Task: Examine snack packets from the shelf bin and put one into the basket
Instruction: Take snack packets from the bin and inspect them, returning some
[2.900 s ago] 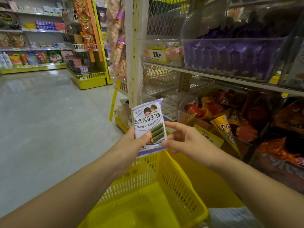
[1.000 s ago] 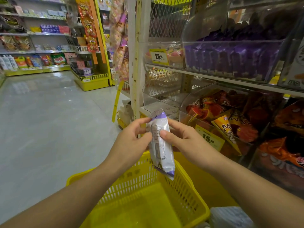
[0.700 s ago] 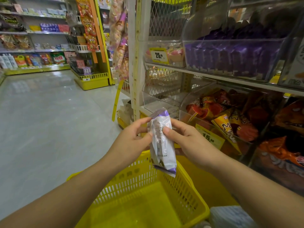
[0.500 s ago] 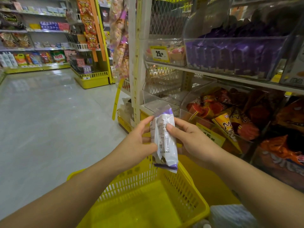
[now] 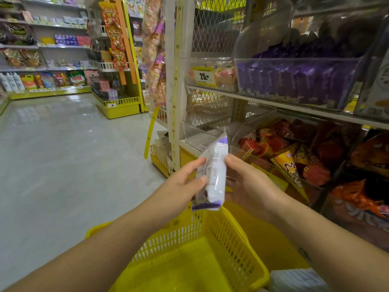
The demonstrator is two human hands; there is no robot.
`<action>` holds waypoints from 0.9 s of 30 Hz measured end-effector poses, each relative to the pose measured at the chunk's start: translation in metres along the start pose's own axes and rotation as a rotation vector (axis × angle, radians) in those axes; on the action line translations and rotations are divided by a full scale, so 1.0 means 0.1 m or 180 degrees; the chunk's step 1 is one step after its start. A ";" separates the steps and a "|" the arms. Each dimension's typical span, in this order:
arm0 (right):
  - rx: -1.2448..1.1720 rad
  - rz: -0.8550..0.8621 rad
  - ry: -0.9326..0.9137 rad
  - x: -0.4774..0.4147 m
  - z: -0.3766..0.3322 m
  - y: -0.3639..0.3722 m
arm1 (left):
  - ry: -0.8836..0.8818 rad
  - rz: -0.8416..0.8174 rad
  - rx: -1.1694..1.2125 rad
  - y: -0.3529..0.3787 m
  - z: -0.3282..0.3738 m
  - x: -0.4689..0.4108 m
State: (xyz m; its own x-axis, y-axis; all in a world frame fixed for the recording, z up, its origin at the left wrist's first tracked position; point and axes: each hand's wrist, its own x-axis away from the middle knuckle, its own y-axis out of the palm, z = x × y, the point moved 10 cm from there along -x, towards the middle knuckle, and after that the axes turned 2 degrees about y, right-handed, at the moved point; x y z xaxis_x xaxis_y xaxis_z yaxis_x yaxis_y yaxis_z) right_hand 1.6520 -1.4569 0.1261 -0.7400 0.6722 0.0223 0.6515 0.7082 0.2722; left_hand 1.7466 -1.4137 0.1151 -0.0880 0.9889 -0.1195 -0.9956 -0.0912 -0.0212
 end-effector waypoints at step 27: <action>0.3155 0.0712 -0.1082 1.08 -1.85 -0.28 | 0.0490 -0.1197 0.0140 1.03 1.01 -0.02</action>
State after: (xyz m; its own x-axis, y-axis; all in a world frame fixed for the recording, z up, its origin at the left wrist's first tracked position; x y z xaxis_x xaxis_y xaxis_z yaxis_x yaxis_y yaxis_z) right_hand 1.5230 -1.4443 0.2991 -0.6014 0.7250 -0.3357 0.7248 0.3182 -0.6111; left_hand 1.6406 -1.4135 0.2134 0.2849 0.9230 -0.2586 -0.9582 0.2818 -0.0496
